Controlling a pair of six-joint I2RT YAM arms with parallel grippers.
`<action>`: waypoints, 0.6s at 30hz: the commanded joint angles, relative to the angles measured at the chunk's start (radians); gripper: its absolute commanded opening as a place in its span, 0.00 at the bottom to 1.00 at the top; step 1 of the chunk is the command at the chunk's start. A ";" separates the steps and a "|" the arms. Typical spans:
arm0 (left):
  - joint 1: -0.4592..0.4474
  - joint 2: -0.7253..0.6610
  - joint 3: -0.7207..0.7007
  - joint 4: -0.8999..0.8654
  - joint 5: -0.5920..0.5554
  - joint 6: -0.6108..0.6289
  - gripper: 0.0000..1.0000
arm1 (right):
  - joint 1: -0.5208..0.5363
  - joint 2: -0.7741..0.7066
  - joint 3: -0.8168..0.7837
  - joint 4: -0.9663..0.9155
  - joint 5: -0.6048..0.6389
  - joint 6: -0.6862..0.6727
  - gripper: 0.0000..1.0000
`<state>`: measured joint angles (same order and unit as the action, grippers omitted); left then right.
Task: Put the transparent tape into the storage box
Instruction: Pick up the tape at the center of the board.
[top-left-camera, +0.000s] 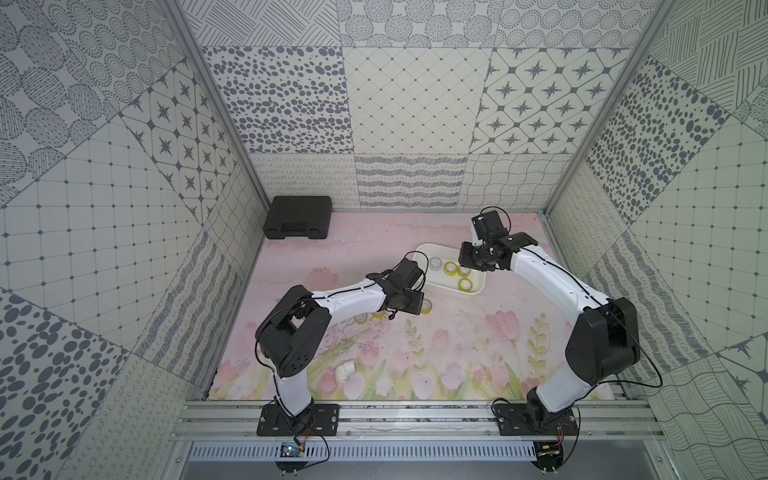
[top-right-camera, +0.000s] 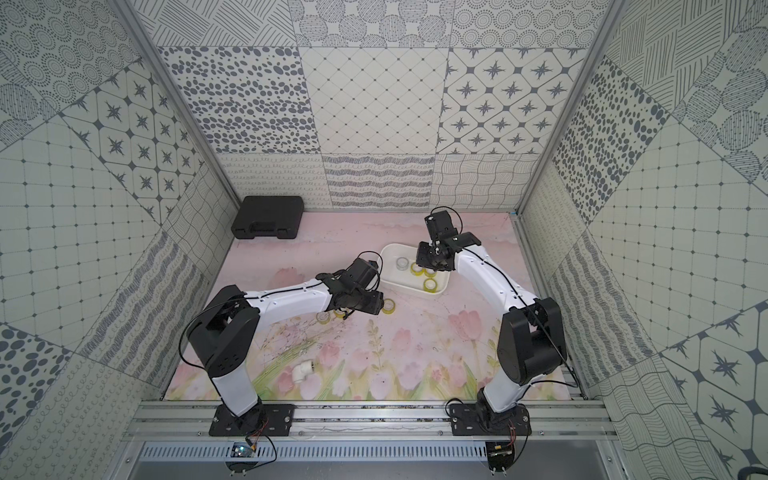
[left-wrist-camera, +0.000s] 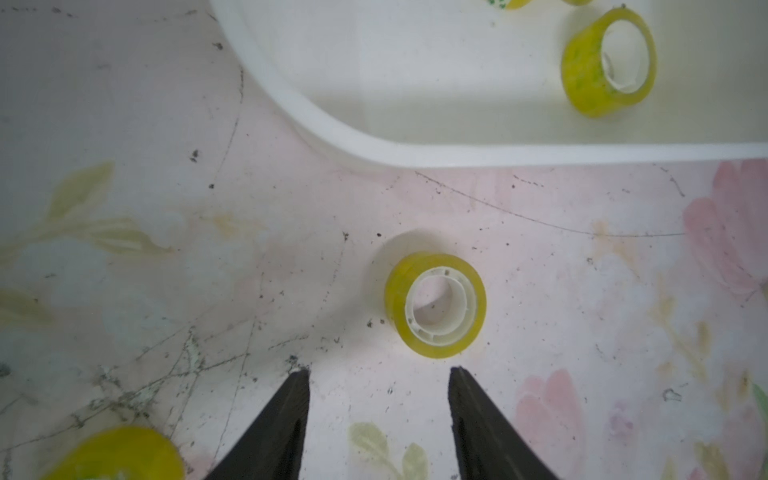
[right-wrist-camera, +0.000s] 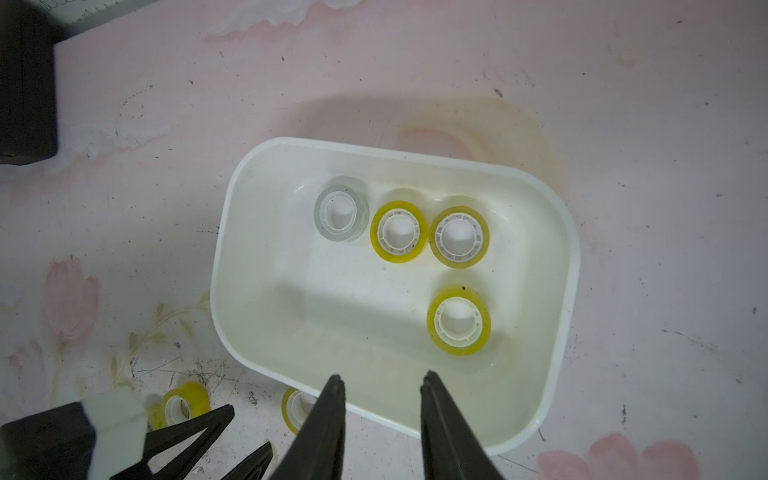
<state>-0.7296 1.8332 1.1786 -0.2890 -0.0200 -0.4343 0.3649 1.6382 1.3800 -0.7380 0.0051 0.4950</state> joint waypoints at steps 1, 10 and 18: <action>0.001 0.059 0.020 0.094 0.002 -0.027 0.59 | 0.005 -0.035 -0.019 0.033 0.013 0.014 0.34; -0.002 0.148 0.074 0.099 -0.005 -0.032 0.58 | 0.006 -0.037 -0.025 0.036 0.017 0.015 0.34; -0.014 0.164 0.064 0.051 -0.041 -0.034 0.49 | 0.005 -0.033 -0.022 0.035 0.022 0.010 0.34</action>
<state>-0.7361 1.9869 1.2568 -0.1883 -0.0376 -0.4534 0.3653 1.6367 1.3647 -0.7322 0.0120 0.5018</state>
